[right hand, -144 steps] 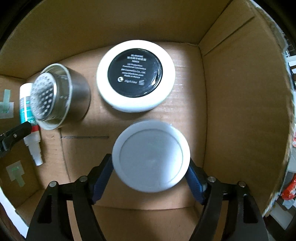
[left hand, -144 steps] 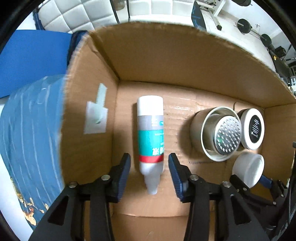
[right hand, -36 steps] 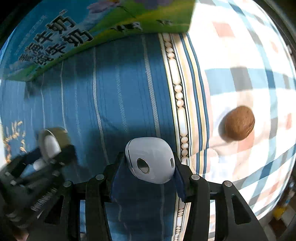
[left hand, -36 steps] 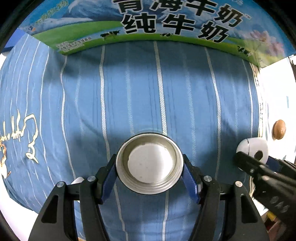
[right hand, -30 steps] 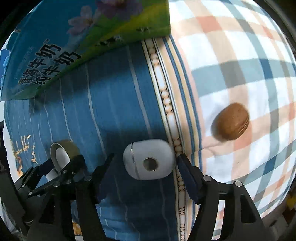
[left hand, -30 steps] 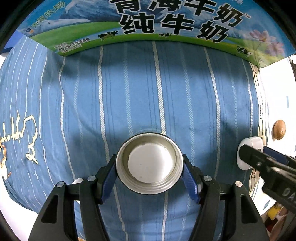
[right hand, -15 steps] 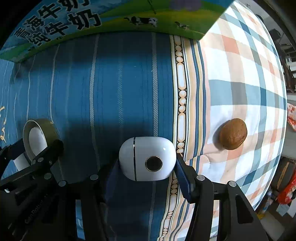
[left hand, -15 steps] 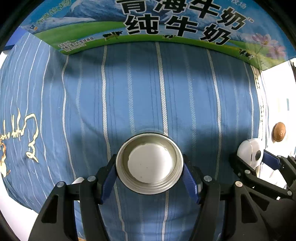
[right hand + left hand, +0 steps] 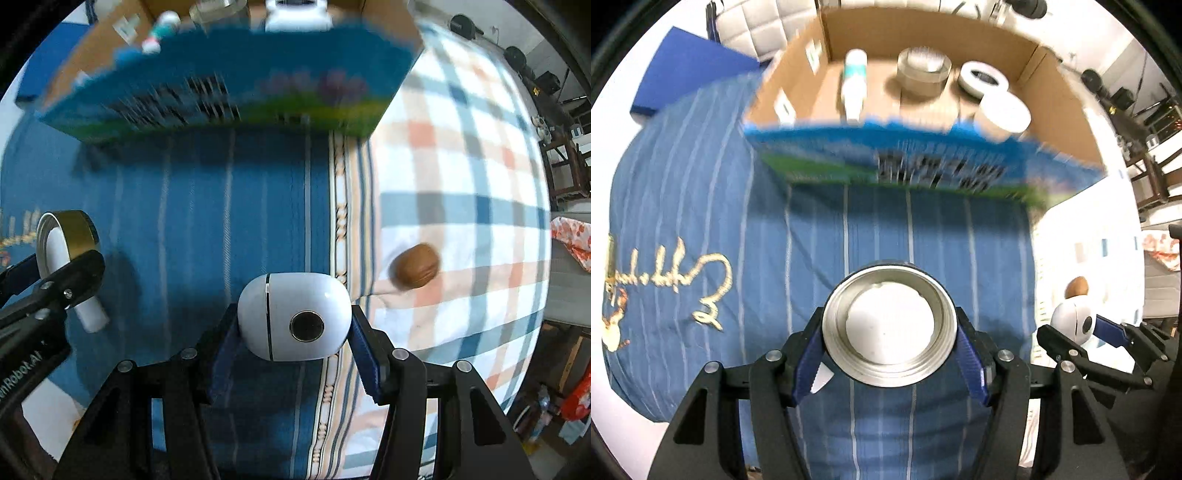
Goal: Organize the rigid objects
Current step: 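Carry metal lid and white oval case into the box and open both tools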
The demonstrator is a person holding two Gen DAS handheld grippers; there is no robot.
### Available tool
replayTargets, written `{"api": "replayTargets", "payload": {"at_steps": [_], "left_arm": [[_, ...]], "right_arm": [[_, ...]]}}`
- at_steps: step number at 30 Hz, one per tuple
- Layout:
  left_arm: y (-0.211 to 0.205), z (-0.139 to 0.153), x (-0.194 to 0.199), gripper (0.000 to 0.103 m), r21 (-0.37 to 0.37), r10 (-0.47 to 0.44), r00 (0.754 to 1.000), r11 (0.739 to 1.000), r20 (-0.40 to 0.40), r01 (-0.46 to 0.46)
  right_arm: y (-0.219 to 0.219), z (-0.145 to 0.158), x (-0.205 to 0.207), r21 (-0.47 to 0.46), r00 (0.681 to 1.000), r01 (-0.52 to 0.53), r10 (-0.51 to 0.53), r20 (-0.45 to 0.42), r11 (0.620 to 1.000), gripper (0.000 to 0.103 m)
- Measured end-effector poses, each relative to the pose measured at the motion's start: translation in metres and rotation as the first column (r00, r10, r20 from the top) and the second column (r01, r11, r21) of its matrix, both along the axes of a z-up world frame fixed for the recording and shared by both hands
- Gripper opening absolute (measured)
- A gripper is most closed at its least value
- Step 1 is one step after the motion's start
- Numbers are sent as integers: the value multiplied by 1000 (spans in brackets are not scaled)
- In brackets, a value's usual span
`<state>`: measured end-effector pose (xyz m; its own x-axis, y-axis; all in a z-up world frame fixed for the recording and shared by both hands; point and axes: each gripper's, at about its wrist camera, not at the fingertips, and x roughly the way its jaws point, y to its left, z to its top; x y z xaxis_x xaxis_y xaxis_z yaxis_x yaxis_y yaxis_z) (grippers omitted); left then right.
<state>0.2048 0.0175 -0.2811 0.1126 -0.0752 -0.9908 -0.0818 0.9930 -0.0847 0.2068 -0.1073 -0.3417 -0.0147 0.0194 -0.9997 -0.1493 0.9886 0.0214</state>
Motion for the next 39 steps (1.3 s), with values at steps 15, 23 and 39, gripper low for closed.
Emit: {"api": "replayTargets", "payload": {"at_steps": [15,23,39], "left_arm": [[4,105,13,62,-7,-6,978,1000,211,7],[6,121,33,62,-31,-8,971,999,241,16],[53,57,179,62,-169,18,996,986,87,-3]], "right_arm": [[-27,128,17,99,980,8,-28,196,995,59],[-12,138,33,138,975,-9,-22,222,990,59],[34,78,155,165,988,-22,-5,157,986,59]]}}
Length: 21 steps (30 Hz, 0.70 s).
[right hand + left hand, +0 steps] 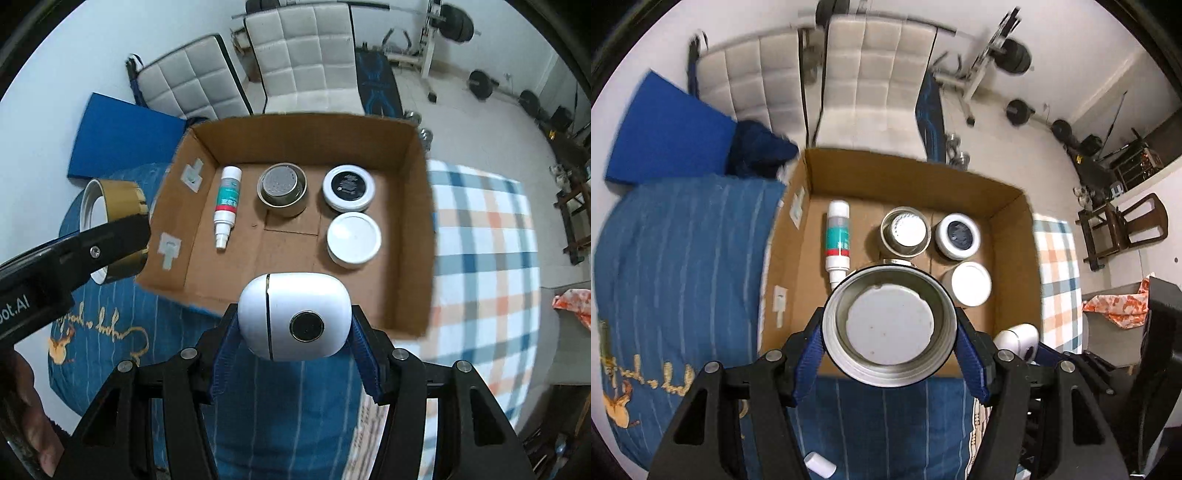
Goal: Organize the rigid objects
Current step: 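Carry metal lid and white oval case into the box and open both tools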
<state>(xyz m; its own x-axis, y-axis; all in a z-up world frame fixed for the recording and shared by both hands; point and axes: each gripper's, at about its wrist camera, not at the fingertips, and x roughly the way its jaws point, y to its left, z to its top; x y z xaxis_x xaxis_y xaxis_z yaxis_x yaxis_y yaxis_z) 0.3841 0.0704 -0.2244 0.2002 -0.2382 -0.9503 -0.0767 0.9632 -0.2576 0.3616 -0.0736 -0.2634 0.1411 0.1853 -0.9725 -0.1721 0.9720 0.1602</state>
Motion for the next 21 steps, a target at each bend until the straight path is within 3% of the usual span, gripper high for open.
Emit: {"api": "replayTargets", "payload": {"at_steps": [7,10,18,21], "left_arm": [[6,-99,42,62,-21,-26,973,1000,-231,22],[6,-126,50,62,-18,-30,958,1000,-287,26],[0,-144,53,63,-14,-52,943,999,-328,50],[-4,-145,53,63,21,-27,941,999,-337,37]], "right_arm": [[21,-75,46,-22,993,11,-13,-114,1000,59],[25,-102,56,-39,987,15,-21,-157,999,59],[28,-135,62,-53,975,10,-21,-221,999,59],[30,-143,63,-41,964,1,-12,-265,999,60]]}}
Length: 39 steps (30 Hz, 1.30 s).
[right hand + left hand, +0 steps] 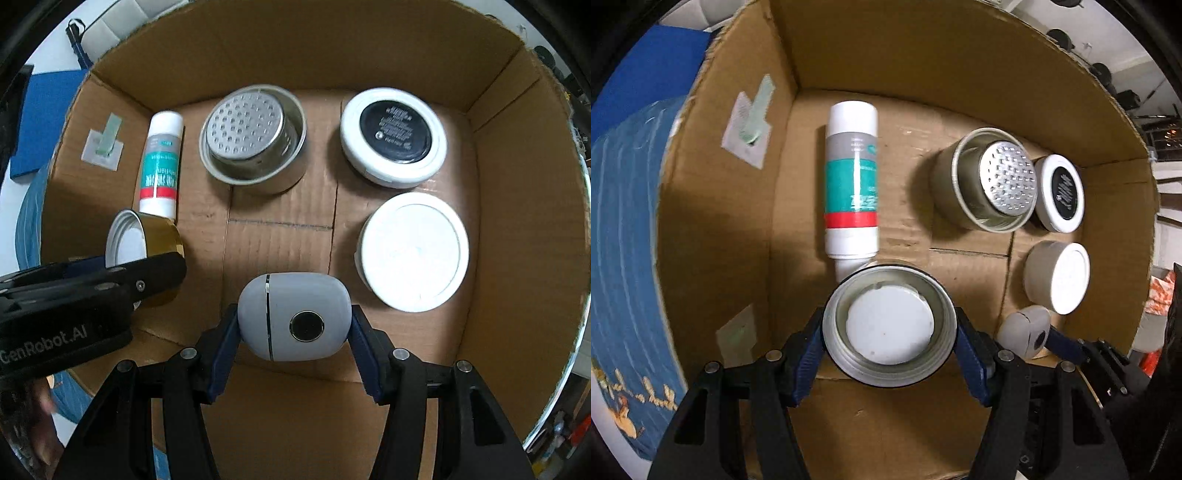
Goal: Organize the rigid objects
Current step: 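Carry metal lid and white oval case into the box and open both tools, then lift both tools out of the box toward the last items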
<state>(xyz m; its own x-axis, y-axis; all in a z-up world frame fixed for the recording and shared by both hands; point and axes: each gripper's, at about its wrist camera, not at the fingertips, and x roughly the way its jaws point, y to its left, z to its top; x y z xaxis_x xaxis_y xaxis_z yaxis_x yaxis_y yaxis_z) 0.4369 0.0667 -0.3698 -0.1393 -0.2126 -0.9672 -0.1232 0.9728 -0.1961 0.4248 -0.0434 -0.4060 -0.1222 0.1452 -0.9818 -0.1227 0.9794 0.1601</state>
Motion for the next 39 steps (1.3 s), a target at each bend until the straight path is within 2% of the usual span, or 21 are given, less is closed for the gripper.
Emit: {"api": "replayTargets", "payload": {"at_steps": [2,4,6,9,11,13,16,22,32,39], "left_arm": [[0,3,-3,63,23,-4,1000,1000,3,4],[0,5,-7,69,10,4,1000,1000,5,-4],[0,6,-3,74,-6,18,1000,1000,11,-18],[5,14,-8,83,-37,36,999,999,20,-35],[3,22,-11,84,-35,47,998,998,34,-46],[3,31,-17,85,-21,53,997,998,57,-52],[4,46,-27,87,-8,62,994,998,87,-62],[1,78,-54,89,26,61,984,997,168,-66],[-6,136,-96,89,111,50,950,990,309,-88],[-11,170,-123,89,90,72,921,989,382,-115]], "right_arm": [[3,-1,1,-12,1000,-1,1,-2,1000,62],[4,1,0,-19,1000,-8,8,7,1000,76],[3,3,-1,-9,1000,-2,2,6,1000,84],[5,10,1,-37,1000,-17,18,22,999,84],[4,15,-1,-50,999,-22,23,26,999,86],[3,19,-5,-65,999,-24,26,32,998,97],[-2,31,-10,-89,998,-25,30,53,996,103],[-14,52,-30,-103,995,-5,16,98,995,103],[-39,106,-66,-100,979,52,-31,202,994,103],[-51,138,-91,-51,965,72,-56,257,996,103]]}}
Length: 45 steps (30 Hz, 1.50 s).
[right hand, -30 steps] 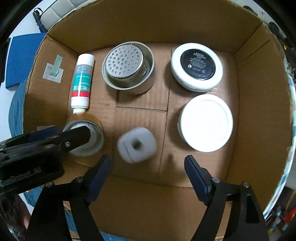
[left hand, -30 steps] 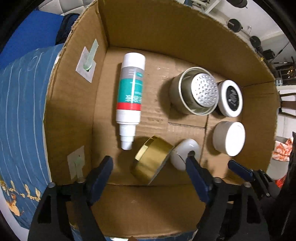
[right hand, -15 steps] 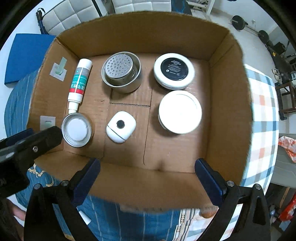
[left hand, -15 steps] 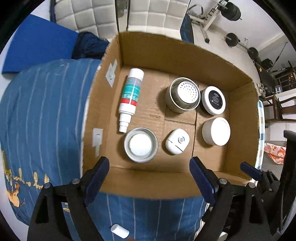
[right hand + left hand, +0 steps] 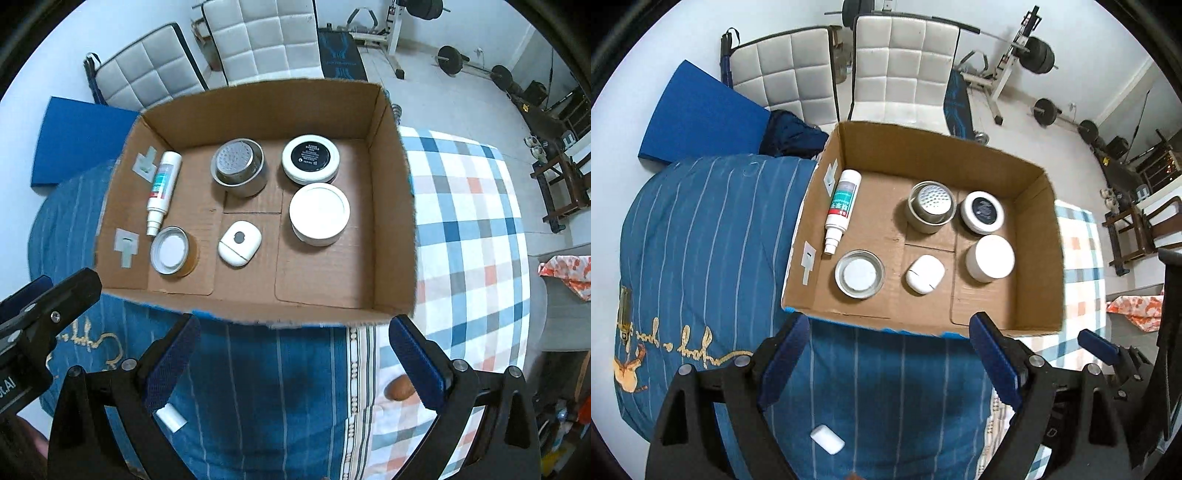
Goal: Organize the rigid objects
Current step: 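Lift both tools out of the box toward the last items, then grasp the small white cylinder cap with left tool while right tool grasps the walnut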
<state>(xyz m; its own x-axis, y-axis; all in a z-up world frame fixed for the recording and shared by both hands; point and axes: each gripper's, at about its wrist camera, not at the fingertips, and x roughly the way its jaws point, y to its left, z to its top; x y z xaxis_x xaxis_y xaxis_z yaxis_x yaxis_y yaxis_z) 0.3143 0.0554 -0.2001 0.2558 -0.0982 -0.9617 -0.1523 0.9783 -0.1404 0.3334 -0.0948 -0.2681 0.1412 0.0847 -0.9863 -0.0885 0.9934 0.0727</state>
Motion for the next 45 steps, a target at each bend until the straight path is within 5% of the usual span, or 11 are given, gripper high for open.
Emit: {"api": "replayTargets", "payload": {"at_steps": [5,8,13,18,26,28,30,34,45], "left_arm": [[7,10,-28,89,5,27,1000,1000,12,-27],[23,-7,-55,89,16,70,996,998,-47,-69],[54,-82,-109,89,3,188,942,981,-277,-195],[60,-140,-140,88,-10,228,894,968,-385,-251],[54,-210,-145,66,-3,214,839,969,-501,-249],[51,-220,-143,46,17,207,831,973,-516,-232],[47,-226,-142,38,30,200,826,976,-527,-217],[31,-219,-135,30,52,171,853,985,-494,-167],[-41,-175,-114,29,-17,43,915,998,-402,-54]], "right_arm": [[-16,17,-27,41,1000,-9,9,4,999,103],[-38,10,-51,46,1000,-4,5,-26,999,103],[-85,-34,-80,12,990,72,-70,-121,997,103],[-132,-91,-97,-21,958,180,-180,-225,983,103],[-150,-139,-92,-77,935,235,-247,-252,969,101],[-151,-149,-88,-89,930,246,-261,-260,965,89],[-152,-158,-86,-91,921,259,-274,-275,962,73],[-152,-171,-85,-80,911,281,-292,-292,956,40],[-123,-156,-111,-42,940,161,-167,-297,986,40]]}}
